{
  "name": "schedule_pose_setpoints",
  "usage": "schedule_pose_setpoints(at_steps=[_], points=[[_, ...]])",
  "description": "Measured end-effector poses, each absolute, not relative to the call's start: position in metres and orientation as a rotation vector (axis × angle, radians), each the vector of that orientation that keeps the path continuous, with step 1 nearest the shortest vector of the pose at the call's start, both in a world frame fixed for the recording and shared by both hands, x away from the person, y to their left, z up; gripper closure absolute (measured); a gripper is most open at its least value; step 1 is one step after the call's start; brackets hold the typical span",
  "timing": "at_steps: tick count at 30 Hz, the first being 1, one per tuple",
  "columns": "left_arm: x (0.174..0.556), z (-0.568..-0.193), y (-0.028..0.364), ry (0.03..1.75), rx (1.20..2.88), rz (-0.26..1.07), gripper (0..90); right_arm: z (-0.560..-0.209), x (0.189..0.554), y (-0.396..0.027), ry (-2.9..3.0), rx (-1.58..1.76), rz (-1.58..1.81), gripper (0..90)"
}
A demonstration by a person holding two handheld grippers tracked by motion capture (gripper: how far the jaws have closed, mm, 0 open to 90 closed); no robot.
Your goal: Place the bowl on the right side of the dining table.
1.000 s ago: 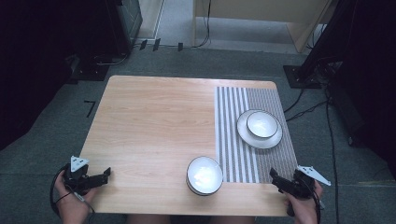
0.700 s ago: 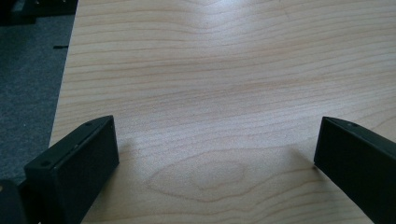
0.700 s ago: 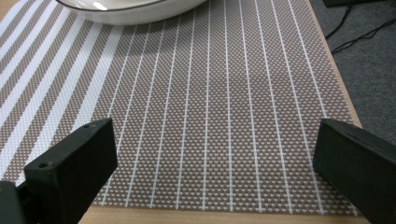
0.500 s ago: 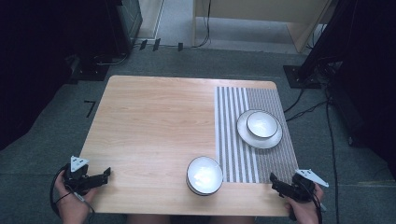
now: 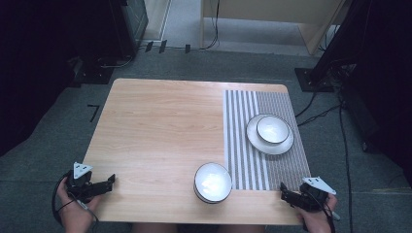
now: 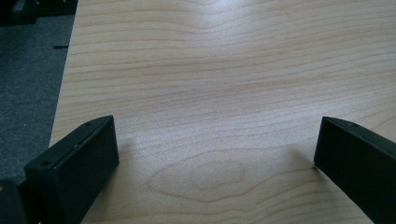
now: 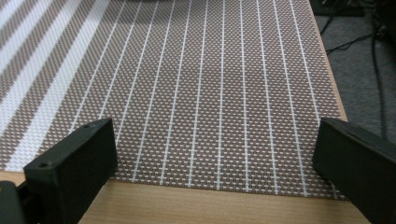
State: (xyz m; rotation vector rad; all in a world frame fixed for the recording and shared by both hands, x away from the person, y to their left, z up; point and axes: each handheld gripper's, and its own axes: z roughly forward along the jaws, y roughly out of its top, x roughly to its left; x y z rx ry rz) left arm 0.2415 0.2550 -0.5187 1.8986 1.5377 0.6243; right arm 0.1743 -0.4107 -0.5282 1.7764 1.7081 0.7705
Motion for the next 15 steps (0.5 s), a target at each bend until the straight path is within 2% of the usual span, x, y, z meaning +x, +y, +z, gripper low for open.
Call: schedule_pose_setpoints(at_steps=[15], points=[[0.2415,-0.5187,0.2546,1.539,1.902,0.626,0.0,-0.5291,0.1725,-0.4101,1.7,1.77,0.778,0.0]])
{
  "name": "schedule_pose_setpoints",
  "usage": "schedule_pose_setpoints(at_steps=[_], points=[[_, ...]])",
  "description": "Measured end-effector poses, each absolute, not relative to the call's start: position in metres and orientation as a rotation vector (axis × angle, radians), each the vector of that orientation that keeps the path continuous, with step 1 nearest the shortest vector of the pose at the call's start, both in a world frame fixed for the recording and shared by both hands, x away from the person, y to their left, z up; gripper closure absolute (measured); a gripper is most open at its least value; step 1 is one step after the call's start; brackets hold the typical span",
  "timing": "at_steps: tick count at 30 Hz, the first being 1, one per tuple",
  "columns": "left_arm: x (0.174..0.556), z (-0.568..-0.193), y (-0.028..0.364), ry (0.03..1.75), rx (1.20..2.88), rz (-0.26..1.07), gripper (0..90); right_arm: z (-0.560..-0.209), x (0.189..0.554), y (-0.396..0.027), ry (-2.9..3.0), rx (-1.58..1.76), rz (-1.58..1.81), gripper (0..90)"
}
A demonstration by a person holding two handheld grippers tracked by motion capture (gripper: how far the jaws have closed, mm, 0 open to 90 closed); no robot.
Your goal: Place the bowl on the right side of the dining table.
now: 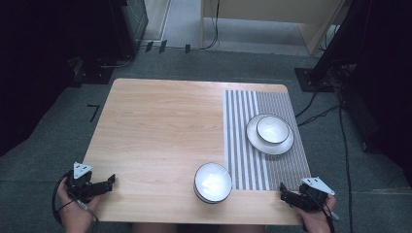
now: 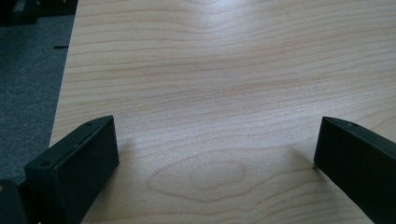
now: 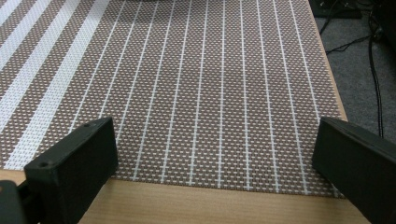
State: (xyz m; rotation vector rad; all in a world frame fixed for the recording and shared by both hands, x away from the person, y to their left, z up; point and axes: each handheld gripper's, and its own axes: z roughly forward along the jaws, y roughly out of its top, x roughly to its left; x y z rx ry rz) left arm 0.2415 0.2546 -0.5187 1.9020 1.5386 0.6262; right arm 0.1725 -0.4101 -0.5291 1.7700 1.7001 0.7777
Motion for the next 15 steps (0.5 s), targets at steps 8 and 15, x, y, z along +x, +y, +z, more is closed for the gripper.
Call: schedule_pose_setpoints(at_steps=[8,15], points=[[0.2416,-0.5188,0.2541,1.539,1.903,0.629,0.0,-0.5303,0.1695,-0.4106,1.697,1.756,0.792,0.0],[0.2416,-0.5188,0.2541,1.539,1.903,0.629,0.0,-0.5303,0.1696,-0.4106,1.697,1.756,0.792,0.1]])
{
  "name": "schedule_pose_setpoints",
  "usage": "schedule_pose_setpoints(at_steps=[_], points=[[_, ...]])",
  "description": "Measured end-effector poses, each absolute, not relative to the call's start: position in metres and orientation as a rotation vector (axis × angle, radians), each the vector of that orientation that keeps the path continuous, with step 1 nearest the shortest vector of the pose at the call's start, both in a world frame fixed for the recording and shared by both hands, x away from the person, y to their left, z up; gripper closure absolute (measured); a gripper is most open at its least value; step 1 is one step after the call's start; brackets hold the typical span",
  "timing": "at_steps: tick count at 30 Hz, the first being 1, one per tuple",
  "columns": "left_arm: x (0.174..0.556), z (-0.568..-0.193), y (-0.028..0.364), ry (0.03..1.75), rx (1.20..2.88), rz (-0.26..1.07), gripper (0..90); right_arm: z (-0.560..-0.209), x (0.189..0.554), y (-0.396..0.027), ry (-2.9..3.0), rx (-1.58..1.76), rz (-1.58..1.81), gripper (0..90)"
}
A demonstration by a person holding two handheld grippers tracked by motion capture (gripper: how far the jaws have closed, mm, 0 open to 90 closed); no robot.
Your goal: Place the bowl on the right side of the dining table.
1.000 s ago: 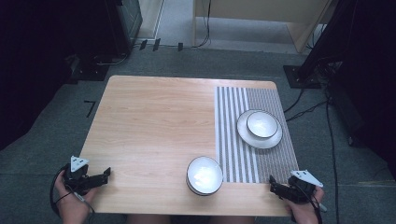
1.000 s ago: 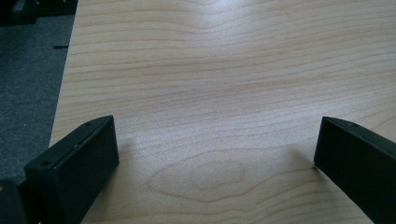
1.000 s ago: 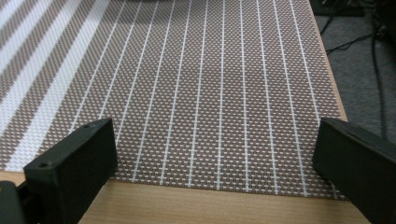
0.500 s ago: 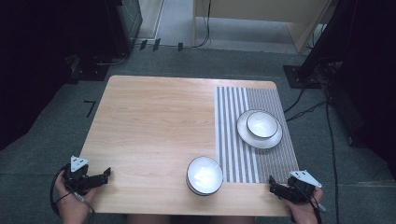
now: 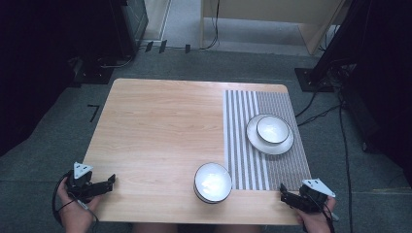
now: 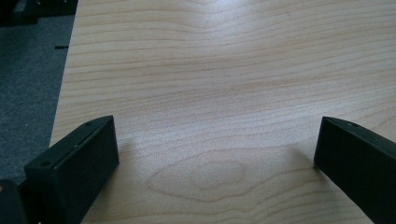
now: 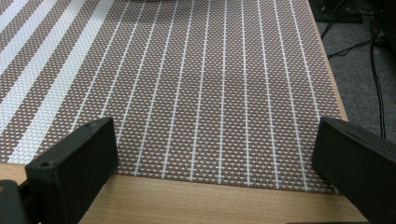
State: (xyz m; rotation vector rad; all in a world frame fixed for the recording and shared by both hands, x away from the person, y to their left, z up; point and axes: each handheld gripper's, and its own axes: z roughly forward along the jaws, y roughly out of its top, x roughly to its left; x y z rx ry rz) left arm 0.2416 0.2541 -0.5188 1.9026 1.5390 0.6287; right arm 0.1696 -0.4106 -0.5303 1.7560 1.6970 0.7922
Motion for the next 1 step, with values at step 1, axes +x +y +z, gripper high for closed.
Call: schedule_pose_setpoints(at_steps=[1], points=[[0.2416,-0.5188,0.2541,1.539,1.903,0.629,0.0,-0.5303,0.1696,-0.4106,1.697,1.756,0.792,0.0]])
